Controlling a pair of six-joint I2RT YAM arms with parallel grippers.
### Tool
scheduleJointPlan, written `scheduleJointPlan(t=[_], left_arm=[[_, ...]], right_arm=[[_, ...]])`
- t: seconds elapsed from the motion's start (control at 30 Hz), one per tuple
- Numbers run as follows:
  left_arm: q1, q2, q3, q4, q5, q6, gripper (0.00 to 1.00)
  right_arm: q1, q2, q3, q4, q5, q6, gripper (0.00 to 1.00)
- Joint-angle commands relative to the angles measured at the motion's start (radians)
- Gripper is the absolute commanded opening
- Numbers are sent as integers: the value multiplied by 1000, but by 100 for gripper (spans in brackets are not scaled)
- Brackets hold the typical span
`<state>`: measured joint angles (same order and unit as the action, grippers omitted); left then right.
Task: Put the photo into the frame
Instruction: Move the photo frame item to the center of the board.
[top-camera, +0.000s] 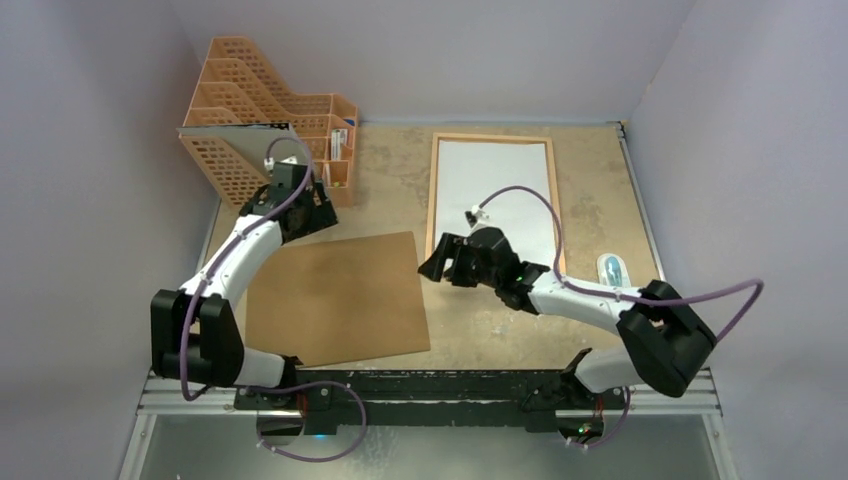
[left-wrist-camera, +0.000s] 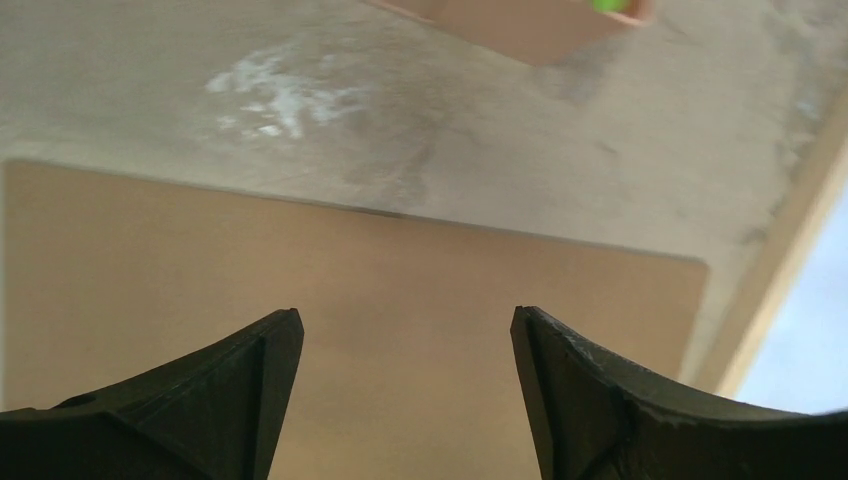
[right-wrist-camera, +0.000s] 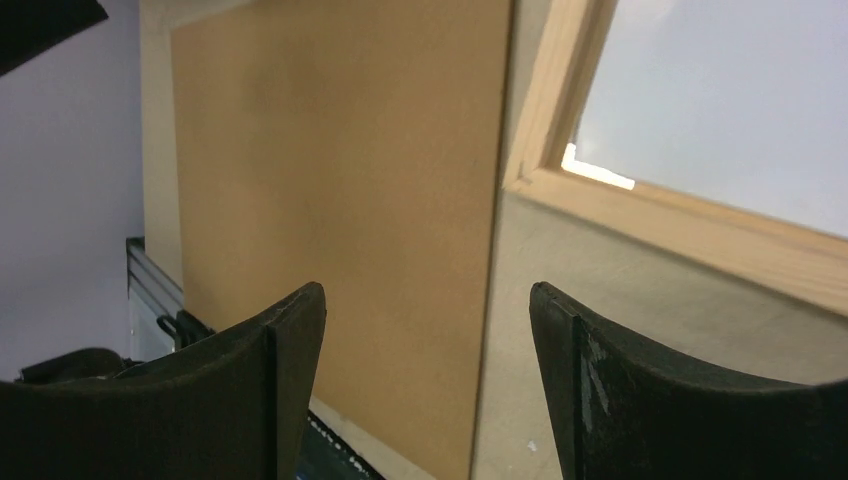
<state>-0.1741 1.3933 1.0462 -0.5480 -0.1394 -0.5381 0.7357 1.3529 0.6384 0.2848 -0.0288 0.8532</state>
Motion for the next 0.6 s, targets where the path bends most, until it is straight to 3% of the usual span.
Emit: scheduleJointPlan(t=[0.0, 0.1, 0.17, 0.23, 0.3, 0.4, 0.47, 0.57], left_arm=[[156, 6, -72, 0, -103, -12, 83], [329, 24, -112, 9, 38, -23, 85], [391, 27, -124, 26, 52, -18, 85], [432, 15, -149, 47, 12, -27, 87], [495, -6, -175, 74, 62, -27, 87], [530, -22, -233, 159, -10, -46, 86], [574, 6, -232, 177, 61, -29, 81], [599, 37, -226, 168, 56, -28, 79]], right_arm=[[88, 65, 18, 60, 20, 101, 80], [130, 122, 58, 24, 60, 119, 86], [138, 140, 82, -4, 69, 118, 88], [138, 146, 99, -39, 89, 122, 89], [137, 147, 114, -69, 115, 134, 90], [138, 152, 118, -82, 136, 167, 91], [138, 168, 123, -87, 136, 182, 91], [139, 197, 142, -127, 140, 206, 91]])
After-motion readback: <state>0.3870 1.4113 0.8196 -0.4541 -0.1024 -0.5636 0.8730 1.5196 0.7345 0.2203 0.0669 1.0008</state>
